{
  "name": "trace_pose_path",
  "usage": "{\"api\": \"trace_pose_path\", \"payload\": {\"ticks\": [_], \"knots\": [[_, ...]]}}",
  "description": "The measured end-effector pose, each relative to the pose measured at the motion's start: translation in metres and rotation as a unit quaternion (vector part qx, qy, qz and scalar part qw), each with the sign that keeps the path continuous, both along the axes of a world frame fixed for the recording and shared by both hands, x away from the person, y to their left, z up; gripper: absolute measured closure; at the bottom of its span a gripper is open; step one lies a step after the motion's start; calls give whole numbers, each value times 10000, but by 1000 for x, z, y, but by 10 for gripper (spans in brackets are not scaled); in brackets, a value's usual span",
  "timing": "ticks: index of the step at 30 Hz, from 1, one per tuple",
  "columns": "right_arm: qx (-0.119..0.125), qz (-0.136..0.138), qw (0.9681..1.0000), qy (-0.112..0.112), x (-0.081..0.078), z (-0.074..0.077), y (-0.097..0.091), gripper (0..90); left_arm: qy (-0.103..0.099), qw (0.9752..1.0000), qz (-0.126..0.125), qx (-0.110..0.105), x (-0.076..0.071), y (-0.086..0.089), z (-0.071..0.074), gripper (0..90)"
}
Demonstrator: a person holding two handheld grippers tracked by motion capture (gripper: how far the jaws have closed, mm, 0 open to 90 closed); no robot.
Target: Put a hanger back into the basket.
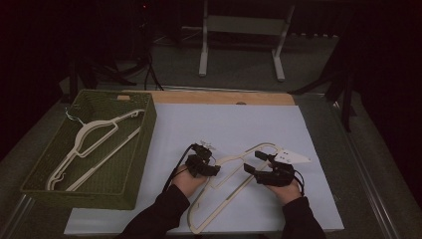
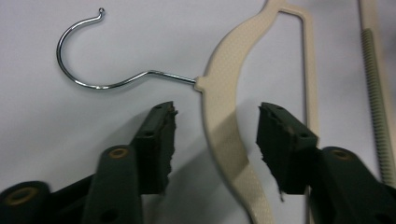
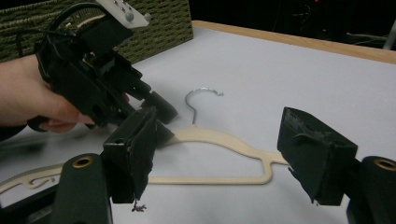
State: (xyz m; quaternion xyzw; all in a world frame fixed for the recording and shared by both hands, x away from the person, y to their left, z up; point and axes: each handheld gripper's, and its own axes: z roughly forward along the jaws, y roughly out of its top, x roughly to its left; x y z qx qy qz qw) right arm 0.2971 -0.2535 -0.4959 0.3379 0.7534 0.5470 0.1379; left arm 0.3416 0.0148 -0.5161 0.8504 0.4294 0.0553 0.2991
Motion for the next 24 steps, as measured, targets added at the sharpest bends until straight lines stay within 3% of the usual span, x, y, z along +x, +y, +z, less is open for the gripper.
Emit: {"api": "trace_pose_path", "payload": {"ticks": [4,6,7,8,11,13,14,16,19,24], "knots": [[51,-7,10000,-4,0,0,-1,282,-217,9991,3,366,-5,-12,-1,430],[52,-16,10000,-7,0,0,-1,282,-386,9974,-34,608,-8,-17,-1,436],[52,-16,10000,-7,0,0,-1,282,-386,9974,-34,608,-8,-17,-1,439],[56,-16,10000,-7,0,0,-2,282,-509,9965,-60,664,-12,-20,-2,439],[59,-30,10000,-34,0,0,-2,282,-602,9962,-204,603,-16,-20,-2,569],[69,-28,10000,-29,-1,0,-2,282,-608,9962,-209,587,-17,-20,-2,611],[69,-30,10000,-32,-1,0,-2,282,-493,9974,-199,494,-14,-18,-2,611],[79,-10,10000,-40,-1,1,-2,282,-451,9977,-152,484,-12,-16,-1,696],[80,-11,10000,-42,-1,1,-2,282,-375,9982,-184,433,-10,-13,-1,714],[106,-21,9999,-18,-1,1,-4,282,-464,9985,-140,255,-11,-10,-3,726]]}}
